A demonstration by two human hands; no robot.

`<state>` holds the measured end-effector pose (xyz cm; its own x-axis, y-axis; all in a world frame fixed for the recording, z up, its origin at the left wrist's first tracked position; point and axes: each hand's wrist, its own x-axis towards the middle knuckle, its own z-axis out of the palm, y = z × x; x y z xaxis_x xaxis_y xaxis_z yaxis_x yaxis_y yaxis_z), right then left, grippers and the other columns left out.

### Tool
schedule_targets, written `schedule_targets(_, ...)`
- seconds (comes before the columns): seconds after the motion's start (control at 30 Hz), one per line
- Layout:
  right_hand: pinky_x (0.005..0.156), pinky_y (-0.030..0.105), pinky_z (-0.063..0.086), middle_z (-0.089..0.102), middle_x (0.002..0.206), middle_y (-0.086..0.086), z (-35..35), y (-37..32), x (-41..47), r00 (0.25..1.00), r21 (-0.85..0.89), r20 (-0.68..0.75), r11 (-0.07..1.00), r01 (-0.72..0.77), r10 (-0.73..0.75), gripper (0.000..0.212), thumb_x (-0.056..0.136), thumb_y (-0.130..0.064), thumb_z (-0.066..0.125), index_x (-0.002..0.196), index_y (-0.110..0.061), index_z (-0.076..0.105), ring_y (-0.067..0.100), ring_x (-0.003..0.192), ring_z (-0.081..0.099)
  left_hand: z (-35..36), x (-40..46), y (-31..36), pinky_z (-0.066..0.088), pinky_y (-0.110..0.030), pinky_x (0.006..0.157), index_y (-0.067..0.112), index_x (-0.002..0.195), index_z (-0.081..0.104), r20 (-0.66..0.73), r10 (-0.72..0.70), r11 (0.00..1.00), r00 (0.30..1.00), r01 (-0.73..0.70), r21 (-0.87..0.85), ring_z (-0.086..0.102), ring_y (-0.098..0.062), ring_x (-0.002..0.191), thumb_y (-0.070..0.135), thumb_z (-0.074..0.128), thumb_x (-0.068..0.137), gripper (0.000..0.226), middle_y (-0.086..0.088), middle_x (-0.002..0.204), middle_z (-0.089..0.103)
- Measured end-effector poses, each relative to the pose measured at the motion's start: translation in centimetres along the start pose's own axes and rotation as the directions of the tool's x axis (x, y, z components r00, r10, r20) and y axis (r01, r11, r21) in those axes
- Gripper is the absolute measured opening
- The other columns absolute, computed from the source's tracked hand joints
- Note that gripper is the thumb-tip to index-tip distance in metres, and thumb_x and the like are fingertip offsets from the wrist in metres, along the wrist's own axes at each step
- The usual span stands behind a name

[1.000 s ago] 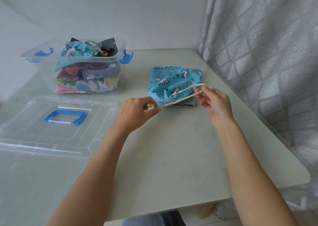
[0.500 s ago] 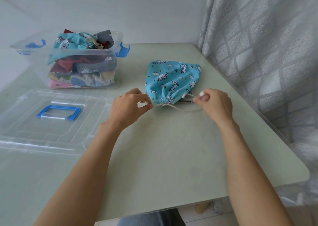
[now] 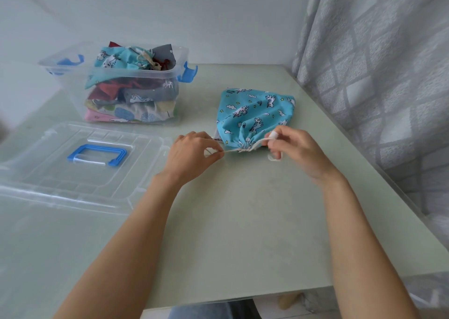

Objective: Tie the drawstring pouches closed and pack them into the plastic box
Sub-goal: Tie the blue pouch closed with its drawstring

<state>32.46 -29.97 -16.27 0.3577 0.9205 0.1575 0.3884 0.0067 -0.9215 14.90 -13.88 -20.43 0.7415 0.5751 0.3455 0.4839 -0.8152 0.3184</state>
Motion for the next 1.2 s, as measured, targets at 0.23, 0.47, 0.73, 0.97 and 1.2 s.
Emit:
schedule_targets(0.23, 0.056, 0.023, 0.04, 0.065, 0.114, 0.007, 0.9, -0.8, 0.4, 0.991, 0.423, -0.128, 0.901, 0.096, -0.046, 0.023, 0.097, -0.015, 0.041, 0.082, -0.009, 0.057, 0.005, 0.042, 0.033, -2.3, -0.2, 1.1, 0.045, -0.025, 0.088, 0.026, 0.082, 0.069, 0.189, 0.08, 0.902, 0.979, 0.01, -0.432, 0.063, -0.003, 0.08, 0.042, 0.058, 0.086, 0.021, 0.014, 0.083, 0.069)
schedule_targets(0.47, 0.044, 0.018, 0.033, 0.071, 0.092, 0.009, 1.3, -0.5, 1.0, 0.998, 0.442, -0.062, 0.895, 0.054, -0.03, 0.025, 0.097, -0.013, 0.04, 0.094, -0.014, 0.065, 0.005, 0.037, 0.022, -3.7, -0.7, 1.9, 0.048, -0.019, 0.079, 0.006, 0.087, 0.059, 0.183, 0.171, 0.467, 0.968, 0.084, -0.88, 0.065, -0.013, 0.08, 0.014, 0.053, 0.086, 0.011, -0.003, 0.082, 0.068)
schedule_targets(0.73, 0.052, 0.01, 0.034, 0.052, 0.069, -0.001, 2.7, 0.3, 2.1, 0.986, -0.048, -0.147, 0.996, 0.077, -0.083, 0.027, 0.097, -0.009, 0.046, 0.111, -0.023, 0.064, -0.001, 0.049, 0.043, -3.6, -0.8, 2.1, 0.05, -0.016, 0.077, 0.011, 0.1, 0.069, 0.195, 0.177, 0.498, 0.965, 0.083, -0.863, 0.068, -0.008, 0.077, 0.013, 0.068, 0.07, 0.03, 0.006, 0.077, 0.073)
schedule_targets(0.97, 0.066, 0.037, 0.043, 0.061, 0.066, -0.007, 2.8, 0.2, 1.7, 0.973, -0.343, -0.012, 0.915, 0.213, -0.231, 0.014, 0.092, -0.011, 0.052, 0.105, -0.014, 0.048, 0.018, 0.06, 0.051, -3.3, -0.7, 3.2, 0.049, -0.017, 0.082, 0.009, 0.101, 0.071, 0.064, 0.349, 0.636, 0.935, -0.186, -0.749, 0.065, -0.004, 0.086, 0.005, 0.072, 0.075, 0.027, 0.015, 0.094, 0.067)
schedule_targets(1.2, 0.068, 0.027, 0.045, 0.066, 0.074, -0.013, 3.3, -0.3, 2.0, 0.982, -0.277, -0.049, 0.947, 0.161, -0.181, 0.008, 0.092, -0.016, 0.057, 0.099, -0.014, 0.052, -0.005, 0.06, 0.056, -3.1, 0.0, 2.7, 0.052, -0.022, 0.086, 0.022, 0.113, 0.066, -0.146, 0.33, 0.813, 0.933, -0.359, -0.458, 0.066, -0.011, 0.086, 0.005, 0.069, 0.08, 0.037, -0.003, 0.124, 0.05)
